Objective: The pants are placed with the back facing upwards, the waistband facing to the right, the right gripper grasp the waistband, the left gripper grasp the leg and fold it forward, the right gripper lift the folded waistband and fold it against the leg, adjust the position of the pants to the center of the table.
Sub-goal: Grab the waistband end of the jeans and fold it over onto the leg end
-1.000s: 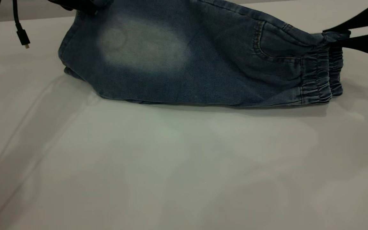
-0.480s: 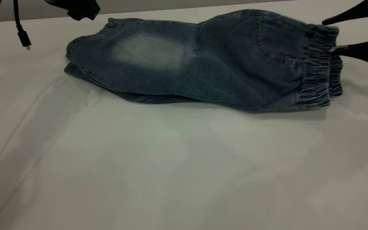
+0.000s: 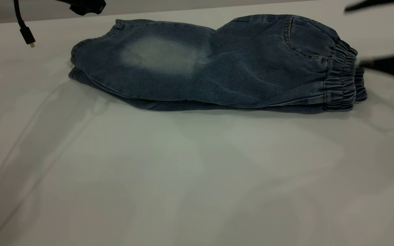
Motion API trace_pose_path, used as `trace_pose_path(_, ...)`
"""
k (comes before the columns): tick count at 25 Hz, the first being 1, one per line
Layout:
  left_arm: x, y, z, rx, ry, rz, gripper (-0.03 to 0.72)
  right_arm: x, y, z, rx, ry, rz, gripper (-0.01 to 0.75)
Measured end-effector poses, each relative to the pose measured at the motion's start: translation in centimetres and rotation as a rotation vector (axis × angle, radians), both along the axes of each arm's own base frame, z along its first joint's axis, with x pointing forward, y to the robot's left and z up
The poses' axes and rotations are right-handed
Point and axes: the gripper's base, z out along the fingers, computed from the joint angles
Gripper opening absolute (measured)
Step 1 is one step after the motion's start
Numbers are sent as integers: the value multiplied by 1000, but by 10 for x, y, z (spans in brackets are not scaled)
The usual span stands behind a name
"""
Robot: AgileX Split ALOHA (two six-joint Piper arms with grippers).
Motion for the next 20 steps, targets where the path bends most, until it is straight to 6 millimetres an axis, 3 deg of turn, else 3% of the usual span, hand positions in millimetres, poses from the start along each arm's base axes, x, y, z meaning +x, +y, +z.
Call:
trace_pose_path(3,-1,-2,0,-29,9,23,436,-12,3,-8,-49,53,68,594)
trace_pose_path(9,-2,-5,-1,-31,16,15,435,-13,-2,-20,-127,94,57,593)
trace_pose_path(20,-8,-20,-4,-27,65,-28,435,-4,0,-49,-35,111,44,593)
